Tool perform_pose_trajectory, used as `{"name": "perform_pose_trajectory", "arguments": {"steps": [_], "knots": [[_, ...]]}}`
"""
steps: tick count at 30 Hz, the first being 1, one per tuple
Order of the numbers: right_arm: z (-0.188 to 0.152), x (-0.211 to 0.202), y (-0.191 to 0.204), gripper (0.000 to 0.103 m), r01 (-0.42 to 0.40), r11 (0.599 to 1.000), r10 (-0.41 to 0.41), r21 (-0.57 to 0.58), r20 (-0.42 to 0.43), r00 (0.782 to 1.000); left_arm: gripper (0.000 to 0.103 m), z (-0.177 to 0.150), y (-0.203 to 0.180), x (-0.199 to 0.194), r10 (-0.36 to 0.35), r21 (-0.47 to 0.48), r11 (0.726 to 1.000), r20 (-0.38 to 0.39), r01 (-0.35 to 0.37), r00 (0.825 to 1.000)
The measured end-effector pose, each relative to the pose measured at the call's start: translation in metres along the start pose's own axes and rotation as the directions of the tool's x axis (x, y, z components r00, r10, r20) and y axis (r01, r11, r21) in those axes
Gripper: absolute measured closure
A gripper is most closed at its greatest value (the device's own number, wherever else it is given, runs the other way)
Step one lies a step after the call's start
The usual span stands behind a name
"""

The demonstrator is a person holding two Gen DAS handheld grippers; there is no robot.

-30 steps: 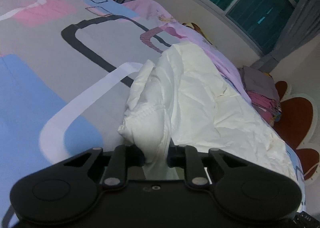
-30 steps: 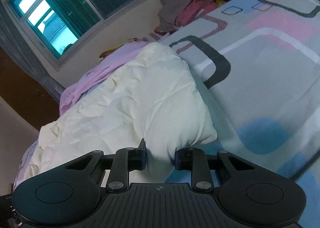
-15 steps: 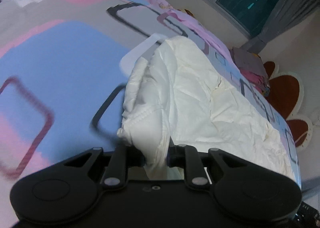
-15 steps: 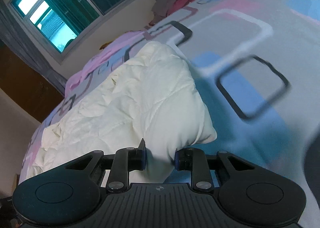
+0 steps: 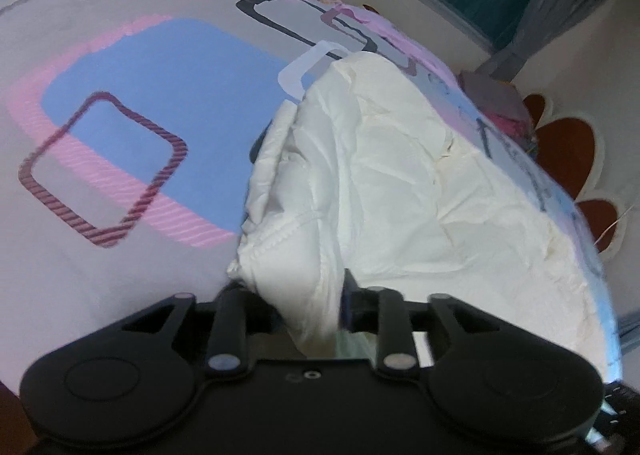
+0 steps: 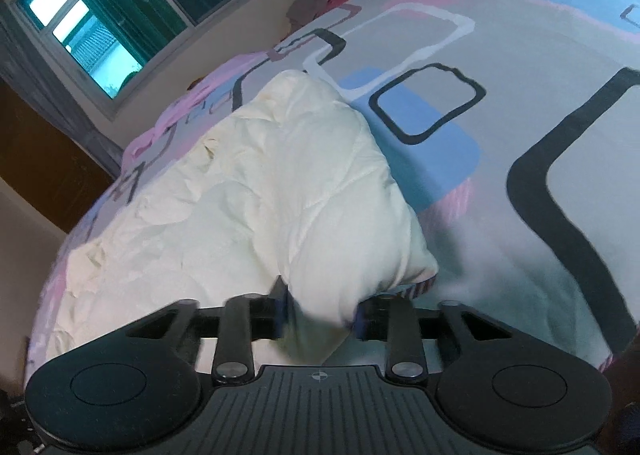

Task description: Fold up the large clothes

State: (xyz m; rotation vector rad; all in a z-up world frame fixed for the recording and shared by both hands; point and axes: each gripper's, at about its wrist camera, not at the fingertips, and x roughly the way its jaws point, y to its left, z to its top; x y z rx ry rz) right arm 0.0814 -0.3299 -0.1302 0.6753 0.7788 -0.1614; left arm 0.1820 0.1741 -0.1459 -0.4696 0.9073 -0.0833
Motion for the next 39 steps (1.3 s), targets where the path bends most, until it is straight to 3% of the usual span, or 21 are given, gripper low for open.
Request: {"name": "perform_pose_trajectory", "arguments": {"steps": [1,3,8,11,15,18,22,28,31,34,39], "knots": [[0.002,-0.002,0.001,0.06,0.01,1.0,-0.01,-0.012,0.009,1.0,0.063,0.0,0.0,-0.002,0.016,0.001,1.0,0.003,-0.016,1.0],[0.0,-0.01,0.001,0.056,0.025,0.999,-0.024,-0.023,0.028,0.999,0.031,-0.001,0.0,-0.009,0.081,0.001,0.997,0.024,-0.081,0.996],[0.0,-0.03,-0.002,0.043,0.096,0.994,-0.091,-0.044,0.098,0.991,0.031,0.005,0.006,-0.035,0.176,0.033,0.982,0.154,-0.184,0.972],[0.002,-0.047,0.003,0.042,0.168,0.983,-0.15,-0.08,0.194,0.969,0.031,0.012,0.003,-0.047,0.167,0.058,0.982,0.204,-0.182,0.965],[0.01,-0.05,0.032,0.042,0.143,0.972,-0.092,-0.185,0.26,0.961,0.031,0.018,-0.022,-0.041,0.101,0.137,0.981,0.225,-0.134,0.969],[0.009,-0.032,0.067,0.043,0.086,0.957,-0.015,-0.279,0.247,0.969,0.031,0.019,-0.047,-0.023,0.041,0.189,0.979,0.204,-0.081,0.978],[-0.002,0.007,0.116,0.043,0.015,0.918,0.069,-0.396,0.196,0.978,0.032,0.019,-0.071,0.011,0.025,0.236,0.969,0.184,-0.069,0.983],[-0.01,0.078,0.17,0.043,-0.047,0.873,0.131,-0.486,0.141,0.981,0.032,0.011,-0.077,0.053,0.092,0.275,0.951,0.187,-0.142,0.978],[-0.016,0.116,0.183,0.043,-0.036,0.852,0.113,-0.523,0.116,0.987,0.03,0.005,-0.073,0.059,0.105,0.293,0.943,0.191,-0.159,0.976],[-0.023,0.154,0.178,0.043,0.011,0.827,0.036,-0.563,0.074,0.997,0.029,0.002,-0.069,0.063,0.116,0.289,0.942,0.186,-0.167,0.976],[-0.028,0.186,0.174,0.042,0.05,0.804,-0.011,-0.593,0.069,0.998,0.029,0.005,-0.067,0.072,0.13,0.276,0.945,0.17,-0.174,0.977]]}}
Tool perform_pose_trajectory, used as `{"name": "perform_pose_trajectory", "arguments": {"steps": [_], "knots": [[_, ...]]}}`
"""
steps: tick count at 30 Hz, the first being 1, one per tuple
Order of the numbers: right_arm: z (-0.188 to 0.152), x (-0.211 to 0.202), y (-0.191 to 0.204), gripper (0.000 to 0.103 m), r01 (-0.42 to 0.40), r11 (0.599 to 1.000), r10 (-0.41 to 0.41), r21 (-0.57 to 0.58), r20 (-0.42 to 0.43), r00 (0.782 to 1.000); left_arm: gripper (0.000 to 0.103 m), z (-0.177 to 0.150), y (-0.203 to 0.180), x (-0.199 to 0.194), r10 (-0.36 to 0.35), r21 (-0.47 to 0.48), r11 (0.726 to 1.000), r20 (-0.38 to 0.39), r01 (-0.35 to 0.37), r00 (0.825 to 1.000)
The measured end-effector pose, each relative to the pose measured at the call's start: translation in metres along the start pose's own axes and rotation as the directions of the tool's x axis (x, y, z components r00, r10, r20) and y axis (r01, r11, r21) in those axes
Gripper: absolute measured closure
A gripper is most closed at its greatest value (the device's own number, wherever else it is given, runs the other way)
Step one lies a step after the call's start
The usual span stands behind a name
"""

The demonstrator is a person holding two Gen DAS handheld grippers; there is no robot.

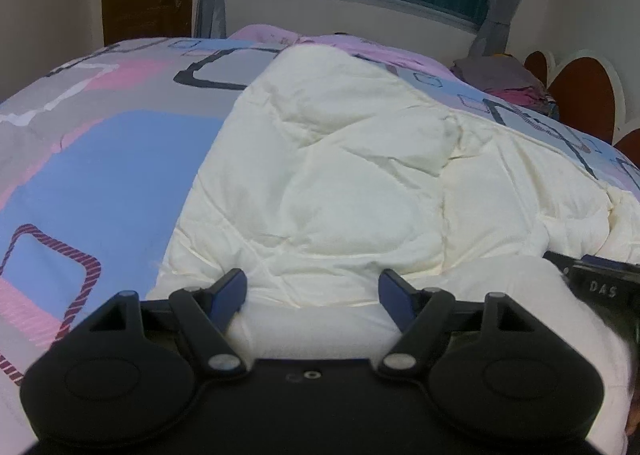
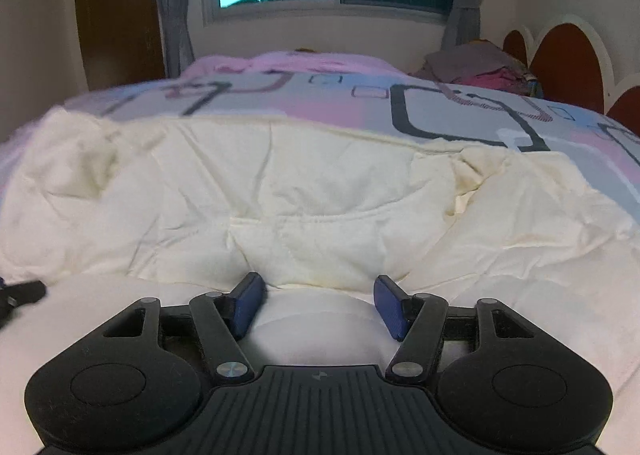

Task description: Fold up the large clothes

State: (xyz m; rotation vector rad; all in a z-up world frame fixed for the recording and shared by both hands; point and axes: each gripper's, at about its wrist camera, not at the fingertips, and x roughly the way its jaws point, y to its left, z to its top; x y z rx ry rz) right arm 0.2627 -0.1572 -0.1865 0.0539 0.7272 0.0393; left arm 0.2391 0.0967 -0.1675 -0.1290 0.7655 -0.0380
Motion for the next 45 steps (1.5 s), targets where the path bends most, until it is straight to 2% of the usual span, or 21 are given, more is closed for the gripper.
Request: {"name": "perform_pose_trajectory", "arguments": {"steps": [4,6,9,13,18,25,28,30,33,35,37,39,44,45], "knots": [[0.007,-0.012,-0.007,0.042,-0.034,0.999,0.035,0.038,-0.017,0.999,0.031,0.007,0.0,-0.01,0.009,-0.011,1.0,-0.02,-0.009,1.0],[0.009,-0.034,-0.011,0.042,-0.067,0.995,0.066,0.073,0.02,0.998,0.03,0.011,0.005,-0.021,-0.005,-0.049,0.999,-0.025,0.003,1.0],[0.007,-0.057,-0.01,0.042,-0.081,0.995,0.079,0.062,0.037,0.996,0.03,0.01,0.016,-0.04,-0.028,-0.106,0.994,-0.047,0.023,0.998],[0.002,-0.072,-0.009,0.042,-0.059,0.997,0.056,0.054,0.041,0.998,0.03,0.005,0.026,-0.06,-0.039,-0.145,0.989,-0.076,0.028,0.996],[-0.008,-0.077,0.0,0.042,-0.032,0.999,0.032,0.014,0.002,0.999,0.03,-0.004,0.034,-0.085,-0.038,-0.155,0.988,-0.104,0.021,0.994],[-0.005,-0.094,0.001,0.042,-0.061,0.997,0.06,0.053,0.016,0.998,0.029,-0.024,0.05,-0.102,-0.048,-0.231,0.973,-0.169,0.008,0.984],[-0.002,-0.097,0.008,0.042,-0.08,0.996,0.079,0.034,0.027,0.996,0.029,-0.031,0.06,-0.101,-0.084,-0.297,0.955,-0.186,0.025,0.979],[0.0,-0.096,0.01,0.042,-0.082,0.996,0.082,0.019,0.027,0.996,0.028,-0.035,0.065,-0.096,-0.124,-0.359,0.932,-0.195,0.047,0.973],[0.004,-0.088,0.008,0.042,-0.094,0.995,0.094,0.022,0.016,0.995,0.027,-0.043,0.072,-0.082,-0.221,-0.481,0.871,-0.203,0.1,0.954],[0.006,-0.081,0.007,0.042,-0.098,0.995,0.098,0.016,0.008,0.995,0.026,-0.047,0.071,-0.069,-0.254,-0.528,0.841,-0.198,0.116,0.947],[0.008,-0.072,0.004,0.042,-0.1,0.995,0.1,0.009,-0.001,0.995,0.026,-0.049,0.071,-0.053,-0.26,-0.561,0.82,-0.185,0.115,0.948],[0.008,-0.06,0.002,0.042,-0.095,0.995,0.095,0.0,-0.016,0.995,0.025,-0.05,0.073,-0.046,-0.258,-0.589,0.796,-0.127,0.137,0.958],[0.002,-0.031,0.004,0.042,-0.077,0.995,0.074,-0.067,-0.043,0.996,0.029,-0.045,0.07,-0.032,-0.222,-0.626,0.765,-0.035,0.151,0.975],[-0.001,-0.025,0.005,0.042,-0.075,0.994,0.071,-0.077,-0.046,0.996,0.039,-0.044,0.069,-0.031,-0.211,-0.627,0.765,-0.026,0.148,0.977]]}}
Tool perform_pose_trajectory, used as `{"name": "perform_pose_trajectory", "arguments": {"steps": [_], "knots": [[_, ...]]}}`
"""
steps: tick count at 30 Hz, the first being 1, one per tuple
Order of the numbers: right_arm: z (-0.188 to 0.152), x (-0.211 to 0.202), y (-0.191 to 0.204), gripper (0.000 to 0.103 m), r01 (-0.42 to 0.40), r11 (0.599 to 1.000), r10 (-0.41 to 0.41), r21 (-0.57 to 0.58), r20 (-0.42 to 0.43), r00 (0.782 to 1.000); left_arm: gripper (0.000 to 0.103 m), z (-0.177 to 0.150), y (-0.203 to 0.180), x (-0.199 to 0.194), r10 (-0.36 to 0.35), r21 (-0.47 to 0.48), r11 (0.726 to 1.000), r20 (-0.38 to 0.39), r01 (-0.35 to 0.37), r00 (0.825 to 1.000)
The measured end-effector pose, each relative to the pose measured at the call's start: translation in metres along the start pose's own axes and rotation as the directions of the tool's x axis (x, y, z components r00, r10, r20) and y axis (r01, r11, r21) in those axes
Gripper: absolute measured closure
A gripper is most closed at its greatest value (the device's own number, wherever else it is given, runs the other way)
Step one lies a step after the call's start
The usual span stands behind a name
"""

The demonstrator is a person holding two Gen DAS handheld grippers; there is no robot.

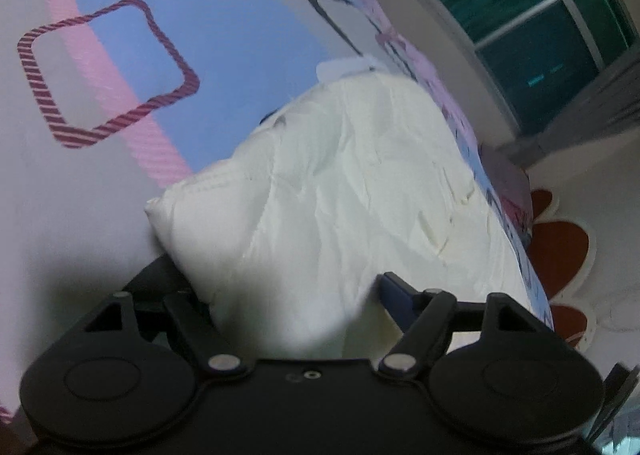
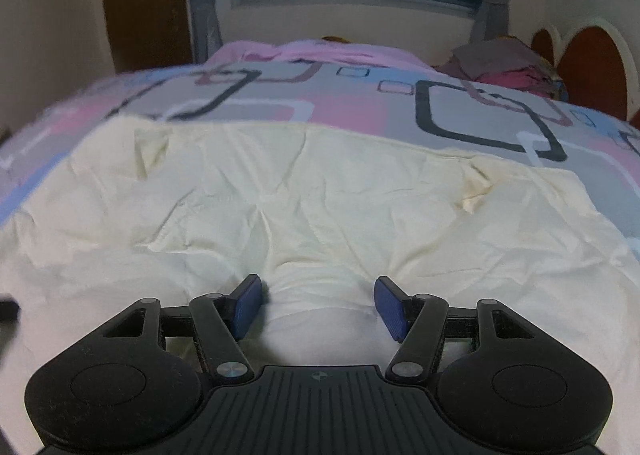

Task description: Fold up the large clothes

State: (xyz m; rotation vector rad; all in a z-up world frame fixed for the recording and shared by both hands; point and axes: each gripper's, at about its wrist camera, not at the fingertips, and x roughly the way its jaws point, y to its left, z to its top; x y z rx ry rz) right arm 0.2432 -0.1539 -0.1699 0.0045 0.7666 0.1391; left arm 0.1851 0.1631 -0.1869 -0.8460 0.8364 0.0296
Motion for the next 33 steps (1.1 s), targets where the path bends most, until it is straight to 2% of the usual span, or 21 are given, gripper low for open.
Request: {"name": "perform_pose_trajectory", "arguments": {"steps": [2,6,10,12,14,17,20,24,26,28,30,31,32,33], "knots": [[-0.005,0.009,0.002,0.04,0.015,1.0,-0.015,-0.021,0.0,1.0,0.063,0.002,-0.004,0.003,-0.009,-0.011,1.0,0.008,0.009,1.0],[-0.017,0.016,0.009,0.039,0.047,0.997,-0.045,-0.066,0.035,0.998,0.083,0.001,-0.027,-0.006,0.002,0.059,0.998,0.057,-0.005,0.998],[-0.015,0.014,0.003,0.039,0.026,0.998,-0.025,-0.049,0.027,0.999,0.086,-0.002,-0.057,-0.026,-0.002,0.193,0.981,0.131,-0.024,0.991],[-0.006,0.009,-0.003,0.039,0.004,1.0,-0.004,-0.013,0.014,1.0,0.086,-0.004,-0.075,-0.037,-0.02,0.29,0.957,0.156,-0.027,0.988],[0.001,-0.008,-0.014,0.039,-0.018,0.999,0.016,0.045,0.04,0.999,0.086,-0.007,-0.093,-0.046,-0.048,0.377,0.926,0.18,-0.024,0.983],[0.001,-0.051,-0.031,0.039,-0.009,0.999,0.004,0.046,0.111,0.994,0.086,-0.017,-0.124,-0.057,-0.109,0.515,0.857,0.202,-0.011,0.973],[-0.008,-0.09,-0.066,0.039,0.058,0.993,-0.071,0.103,0.129,0.989,0.086,-0.033,-0.157,-0.061,-0.179,0.638,0.77,0.202,0.009,0.963],[-0.031,-0.123,-0.122,0.039,0.187,0.96,-0.208,0.208,0.083,0.975,0.086,-0.059,-0.191,-0.06,-0.259,0.758,0.65,0.16,0.049,0.952],[-0.043,-0.125,-0.145,0.039,0.232,0.939,-0.248,0.252,0.032,0.968,0.086,-0.073,-0.205,-0.058,-0.294,0.802,0.593,0.124,0.079,0.948],[-0.053,-0.12,-0.163,0.039,0.192,0.928,-0.195,0.32,-0.025,0.981,0.086,-0.088,-0.218,-0.055,-0.325,0.835,0.537,0.075,0.119,0.943],[-0.06,-0.114,-0.171,0.039,0.135,0.919,-0.129,0.371,-0.041,0.991,0.086,-0.105,-0.23,-0.05,-0.35,0.862,0.479,0.012,0.168,0.937],[-0.06,-0.113,-0.172,0.044,0.118,0.919,-0.113,0.376,-0.036,0.993,0.086,-0.113,-0.237,-0.045,-0.359,0.869,0.452,-0.031,0.203,0.933],[-0.06,-0.112,-0.173,0.054,0.098,0.918,-0.093,0.385,-0.031,0.995,0.086,-0.12,-0.242,-0.04,-0.363,0.872,0.432,-0.066,0.231,0.929],[-0.061,-0.112,-0.176,0.056,0.086,0.915,-0.083,0.394,-0.025,0.996,0.086,-0.127,-0.247,-0.035,-0.367,0.872,0.415,-0.102,0.261,0.925]]}}
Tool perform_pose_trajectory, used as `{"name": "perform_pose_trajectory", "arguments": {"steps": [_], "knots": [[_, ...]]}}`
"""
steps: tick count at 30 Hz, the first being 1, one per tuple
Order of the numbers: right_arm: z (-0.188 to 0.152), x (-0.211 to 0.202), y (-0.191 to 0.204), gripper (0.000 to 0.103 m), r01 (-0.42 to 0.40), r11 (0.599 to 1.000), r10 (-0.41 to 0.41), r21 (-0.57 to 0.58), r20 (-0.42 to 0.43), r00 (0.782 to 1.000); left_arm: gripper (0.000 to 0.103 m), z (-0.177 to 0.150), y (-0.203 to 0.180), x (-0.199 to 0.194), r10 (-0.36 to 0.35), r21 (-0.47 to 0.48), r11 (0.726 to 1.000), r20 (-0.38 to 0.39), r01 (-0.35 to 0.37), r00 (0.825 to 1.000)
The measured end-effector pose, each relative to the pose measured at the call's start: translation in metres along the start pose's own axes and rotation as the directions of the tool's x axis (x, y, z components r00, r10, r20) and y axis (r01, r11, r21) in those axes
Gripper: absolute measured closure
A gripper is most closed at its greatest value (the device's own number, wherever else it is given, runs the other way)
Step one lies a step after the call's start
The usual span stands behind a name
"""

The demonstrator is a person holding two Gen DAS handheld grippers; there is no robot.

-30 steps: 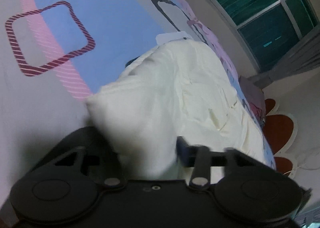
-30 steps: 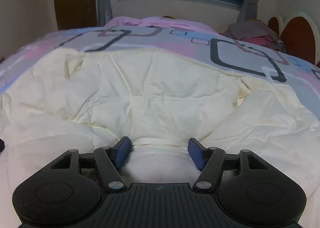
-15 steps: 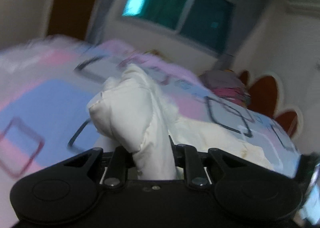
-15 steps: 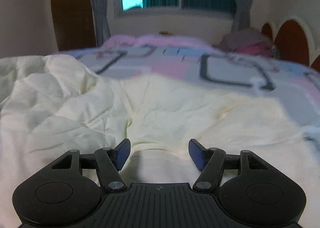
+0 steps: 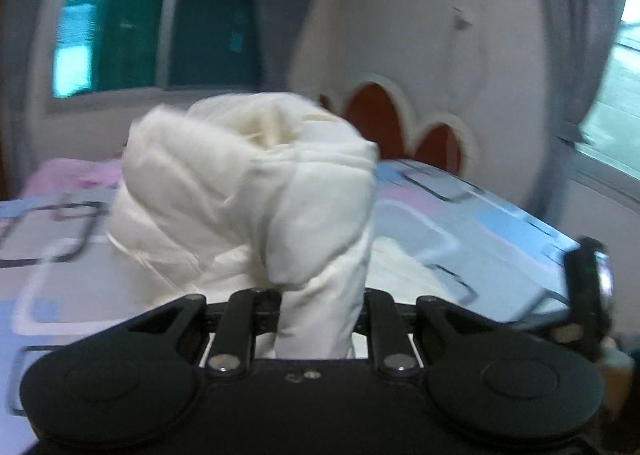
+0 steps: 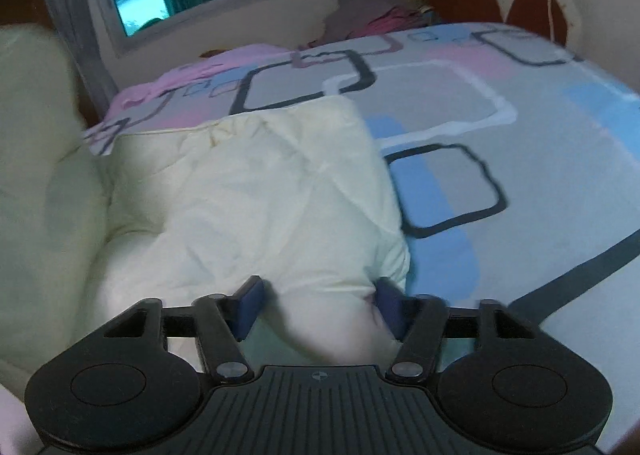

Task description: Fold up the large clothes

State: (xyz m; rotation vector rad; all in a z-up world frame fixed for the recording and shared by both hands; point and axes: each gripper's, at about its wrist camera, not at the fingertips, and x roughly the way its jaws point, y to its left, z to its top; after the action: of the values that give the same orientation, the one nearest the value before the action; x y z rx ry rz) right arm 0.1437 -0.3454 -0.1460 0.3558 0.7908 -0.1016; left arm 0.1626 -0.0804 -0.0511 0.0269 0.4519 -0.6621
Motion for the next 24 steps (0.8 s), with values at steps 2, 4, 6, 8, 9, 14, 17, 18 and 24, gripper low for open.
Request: {"name": "perform_pose_trajectory", "arguments": {"steps": [2,4,6,8,9,14,17,18,24], "knots": [[0.002,-0.001,-0.003,0.063,-0.011,1.0,0.011,0.002,0.005,1.0,0.086,-0.002,-0.011,0.019,-0.059,0.011,0.998,-0.027,0.06,0.998],[0.003,-0.004,-0.007,0.066,-0.021,1.0,0.021,-0.004,0.007,1.0,0.086,-0.007,-0.024,0.032,-0.104,0.017,0.994,-0.057,0.105,0.993],[0.0,-0.007,-0.008,0.067,-0.027,1.0,0.027,-0.005,0.008,1.0,0.086,-0.014,-0.032,0.048,-0.146,0.012,0.989,-0.088,0.148,0.985],[-0.005,-0.007,-0.004,0.067,-0.024,1.0,0.024,-0.013,0.011,1.0,0.086,-0.02,-0.041,0.062,-0.181,-0.004,0.983,-0.115,0.182,0.977],[-0.006,-0.007,-0.005,0.067,-0.024,1.0,0.024,-0.015,0.011,1.0,0.086,-0.023,-0.046,0.069,-0.201,-0.008,0.979,-0.128,0.202,0.971],[-0.01,-0.022,-0.015,0.062,-0.002,1.0,0.002,0.0,0.025,1.0,0.083,-0.039,-0.062,0.098,-0.244,0.029,0.966,-0.229,0.258,0.942],[-0.007,-0.047,-0.027,0.057,-0.003,0.998,-0.001,0.055,0.064,0.998,0.07,-0.038,-0.073,0.094,-0.244,0.072,0.961,-0.229,0.266,0.942],[-0.005,-0.056,-0.03,0.057,-0.002,0.997,-0.004,0.071,0.078,0.997,0.064,-0.036,-0.074,0.091,-0.248,0.068,0.96,-0.228,0.27,0.942],[0.008,-0.108,-0.027,0.056,-0.029,0.996,0.015,0.079,0.173,0.985,0.042,-0.022,-0.067,0.073,-0.36,-0.037,0.932,-0.219,0.361,0.907]]}}
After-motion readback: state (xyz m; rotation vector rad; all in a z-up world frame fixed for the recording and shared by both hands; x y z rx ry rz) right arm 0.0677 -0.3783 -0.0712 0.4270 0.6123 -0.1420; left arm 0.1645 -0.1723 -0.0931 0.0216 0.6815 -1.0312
